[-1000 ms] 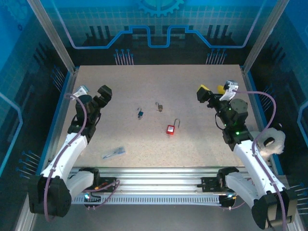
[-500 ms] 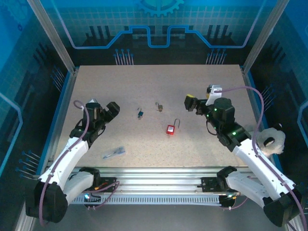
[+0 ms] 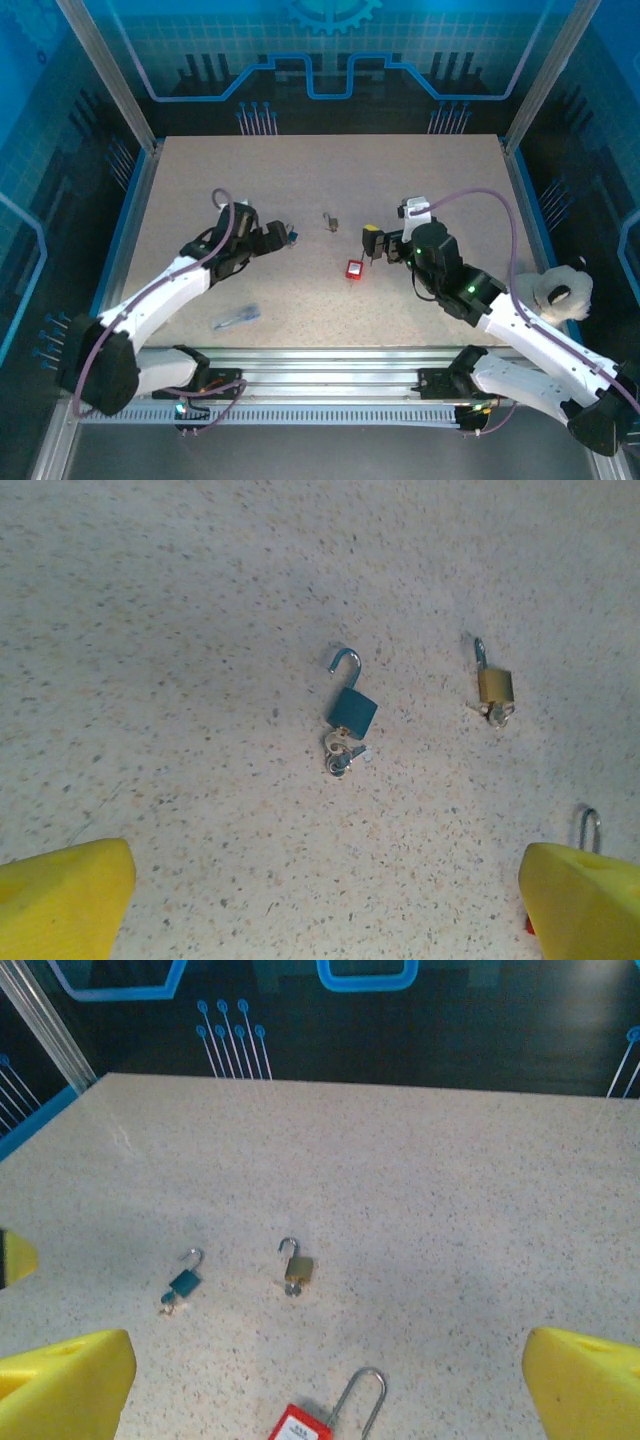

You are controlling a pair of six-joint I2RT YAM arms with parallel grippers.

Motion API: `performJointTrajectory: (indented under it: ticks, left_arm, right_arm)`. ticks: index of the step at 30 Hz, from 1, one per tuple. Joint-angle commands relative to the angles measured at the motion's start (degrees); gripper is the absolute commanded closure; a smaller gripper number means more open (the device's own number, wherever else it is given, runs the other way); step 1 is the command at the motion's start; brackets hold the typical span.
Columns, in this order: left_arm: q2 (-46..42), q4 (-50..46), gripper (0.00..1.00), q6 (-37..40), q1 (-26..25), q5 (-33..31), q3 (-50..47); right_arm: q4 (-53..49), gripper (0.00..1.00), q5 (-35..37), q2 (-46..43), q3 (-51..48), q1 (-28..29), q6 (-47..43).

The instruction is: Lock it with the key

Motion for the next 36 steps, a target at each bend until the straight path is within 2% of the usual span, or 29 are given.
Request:
performJointTrajectory:
  ticks: [1,9,16,27,36]
  left_arm:
    - [6.23,-2.18,0.01,3.54,-1.2,-0.13,4.9]
    - [16.32,-4.41,0.01,6.51,-3.71,-2.73,12.83]
    - [24.77,-8.97,0.01,9.89,-7.6,-10.67,21.69]
    - [31.35,-8.77,0.02,10.25,-7.73,-12.63,22.97]
    - [34.92,-7.9,0.11,10.81,-7.09,-12.59,23.67]
  right_arm:
    - [0.07,0.0,3.39,-3.06,-2.96,0.81,0.54]
    - [2.95,0.0,4.77,-7.79,-10.14,0.95,2.71]
    - [4.41,0.0,4.03,-10.4,-11.86,0.97,3.26]
    - [5.03,0.0,2.39,-12.53,-13.03,0.98,3.48]
    - [4.72,0.02,2.01,-12.77,-12.94,0.98,3.18]
